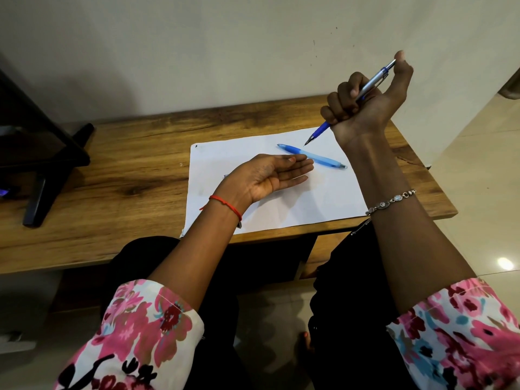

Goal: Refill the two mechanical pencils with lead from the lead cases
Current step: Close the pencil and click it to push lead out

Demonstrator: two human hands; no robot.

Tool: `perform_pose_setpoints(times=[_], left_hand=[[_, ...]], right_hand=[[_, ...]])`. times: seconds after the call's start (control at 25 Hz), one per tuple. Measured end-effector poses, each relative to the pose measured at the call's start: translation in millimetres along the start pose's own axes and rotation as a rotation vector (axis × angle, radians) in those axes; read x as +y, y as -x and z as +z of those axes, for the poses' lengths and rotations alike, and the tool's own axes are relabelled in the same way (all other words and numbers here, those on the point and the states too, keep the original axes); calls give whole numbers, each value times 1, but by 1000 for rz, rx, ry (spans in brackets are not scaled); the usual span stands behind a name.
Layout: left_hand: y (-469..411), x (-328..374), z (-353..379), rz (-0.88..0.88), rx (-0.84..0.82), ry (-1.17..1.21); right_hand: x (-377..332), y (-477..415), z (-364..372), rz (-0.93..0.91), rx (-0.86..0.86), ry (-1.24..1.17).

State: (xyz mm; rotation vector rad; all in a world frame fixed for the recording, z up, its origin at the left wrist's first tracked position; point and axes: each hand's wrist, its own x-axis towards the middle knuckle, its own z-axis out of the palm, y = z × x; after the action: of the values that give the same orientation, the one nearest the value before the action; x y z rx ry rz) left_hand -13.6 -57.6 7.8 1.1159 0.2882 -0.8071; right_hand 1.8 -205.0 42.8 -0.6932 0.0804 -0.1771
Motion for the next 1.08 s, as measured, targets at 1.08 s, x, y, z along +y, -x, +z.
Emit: perform_pose_setpoints(times=[1.08], left_hand=[[0, 5, -4, 47, -21, 15]], right_hand=[[10, -21, 0, 40, 62, -15]])
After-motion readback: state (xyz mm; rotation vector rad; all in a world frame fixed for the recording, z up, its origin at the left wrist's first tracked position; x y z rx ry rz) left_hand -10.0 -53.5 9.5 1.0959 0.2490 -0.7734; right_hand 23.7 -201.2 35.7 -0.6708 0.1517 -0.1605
